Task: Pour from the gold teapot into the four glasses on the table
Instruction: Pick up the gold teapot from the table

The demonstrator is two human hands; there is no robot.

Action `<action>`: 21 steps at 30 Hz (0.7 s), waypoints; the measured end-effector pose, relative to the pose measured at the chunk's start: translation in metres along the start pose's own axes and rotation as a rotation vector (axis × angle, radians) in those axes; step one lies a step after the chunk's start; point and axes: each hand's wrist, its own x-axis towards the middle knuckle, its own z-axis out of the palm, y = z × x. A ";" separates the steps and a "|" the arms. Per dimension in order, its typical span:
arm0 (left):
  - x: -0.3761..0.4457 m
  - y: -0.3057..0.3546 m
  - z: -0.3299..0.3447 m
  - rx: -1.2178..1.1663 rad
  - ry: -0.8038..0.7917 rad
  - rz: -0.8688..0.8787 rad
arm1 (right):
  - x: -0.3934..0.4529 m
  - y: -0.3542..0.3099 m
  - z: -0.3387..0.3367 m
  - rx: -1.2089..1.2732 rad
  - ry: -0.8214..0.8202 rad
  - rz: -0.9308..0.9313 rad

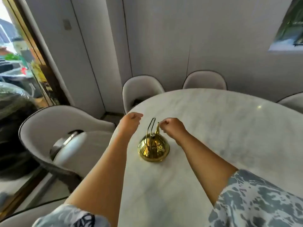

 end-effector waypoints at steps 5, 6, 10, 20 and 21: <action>0.014 -0.080 0.032 0.012 -0.016 -0.229 | 0.041 0.034 0.051 0.176 -0.095 0.152; 0.015 -0.095 0.038 0.026 -0.027 -0.258 | 0.047 0.038 0.061 0.230 -0.104 0.176; 0.017 -0.143 0.058 0.099 -0.024 -0.312 | 0.068 0.049 0.094 0.378 -0.100 0.226; 0.013 -0.178 0.088 -0.054 -0.022 -0.348 | 0.083 0.055 0.120 0.377 0.065 0.186; 0.010 -0.179 0.090 -0.070 -0.013 -0.346 | 0.081 0.058 0.119 0.337 0.075 0.177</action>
